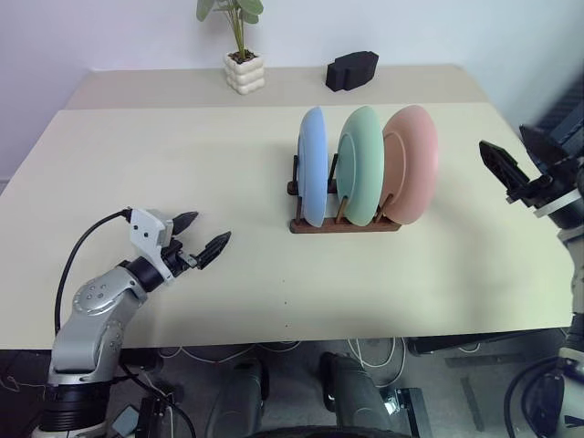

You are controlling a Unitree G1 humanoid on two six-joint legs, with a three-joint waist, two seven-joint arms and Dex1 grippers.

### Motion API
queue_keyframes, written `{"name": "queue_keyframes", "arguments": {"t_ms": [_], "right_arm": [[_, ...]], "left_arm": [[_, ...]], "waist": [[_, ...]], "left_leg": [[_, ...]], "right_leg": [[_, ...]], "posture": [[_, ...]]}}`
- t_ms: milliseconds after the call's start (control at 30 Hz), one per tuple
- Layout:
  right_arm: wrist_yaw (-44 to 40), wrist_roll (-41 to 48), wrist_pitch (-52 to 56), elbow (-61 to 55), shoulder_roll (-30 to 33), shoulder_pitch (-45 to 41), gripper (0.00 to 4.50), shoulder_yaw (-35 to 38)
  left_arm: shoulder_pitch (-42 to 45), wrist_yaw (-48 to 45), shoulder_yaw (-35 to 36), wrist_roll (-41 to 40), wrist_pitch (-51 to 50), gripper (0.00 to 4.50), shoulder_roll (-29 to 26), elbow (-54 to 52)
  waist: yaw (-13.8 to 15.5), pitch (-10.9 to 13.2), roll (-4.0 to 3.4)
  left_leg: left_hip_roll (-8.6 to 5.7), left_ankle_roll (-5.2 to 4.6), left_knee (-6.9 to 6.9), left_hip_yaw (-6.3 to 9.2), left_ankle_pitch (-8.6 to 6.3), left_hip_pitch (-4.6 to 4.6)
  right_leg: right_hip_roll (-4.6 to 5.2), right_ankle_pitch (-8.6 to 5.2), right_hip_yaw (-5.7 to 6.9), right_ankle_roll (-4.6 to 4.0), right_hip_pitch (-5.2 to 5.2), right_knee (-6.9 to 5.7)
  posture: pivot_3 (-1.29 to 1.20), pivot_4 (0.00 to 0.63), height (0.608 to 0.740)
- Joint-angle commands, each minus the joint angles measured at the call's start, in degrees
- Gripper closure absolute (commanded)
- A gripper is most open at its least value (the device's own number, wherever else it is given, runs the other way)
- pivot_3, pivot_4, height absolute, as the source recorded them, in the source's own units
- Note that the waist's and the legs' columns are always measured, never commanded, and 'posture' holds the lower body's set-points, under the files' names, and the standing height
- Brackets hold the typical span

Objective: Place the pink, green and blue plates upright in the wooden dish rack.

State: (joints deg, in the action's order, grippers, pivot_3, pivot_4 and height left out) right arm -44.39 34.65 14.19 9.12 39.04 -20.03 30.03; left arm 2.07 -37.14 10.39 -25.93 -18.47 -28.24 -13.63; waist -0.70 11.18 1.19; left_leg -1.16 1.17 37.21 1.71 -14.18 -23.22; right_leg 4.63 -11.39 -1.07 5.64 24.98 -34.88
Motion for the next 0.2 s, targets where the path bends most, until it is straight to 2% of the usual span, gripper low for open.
{"name": "queue_keyframes", "arguments": {"t_ms": [33, 200], "right_arm": [[0.5, -1.0, -3.2, 2.8, -0.2, 0.9, 0.06, 1.6], [-1.3, -4.2, -5.7, 12.4, 2.1, 3.0, 0.06, 1.0]], "left_arm": [[0.0, 0.1, -0.2, 1.0, 2.3, 0.0, 0.8, 0.0], [0.2, 1.7, -1.7, 3.7, 5.1, 0.0, 3.4, 2.4]], "waist": [[0.1, 0.0, 0.0], [0.1, 0.0, -0.01]], "left_leg": [[0.0, 0.0, 0.01, -0.01, 0.0, 0.0], [-0.01, 0.0, 0.01, 0.0, 0.0, 0.13]], "right_leg": [[0.01, 0.0, -0.01, 0.0, 0.0, 0.0], [0.01, 0.0, -0.01, 0.0, -0.16, 0.02]], "posture": [[0.0, 0.15, 0.736], [0.0, 0.15, 0.736]]}}
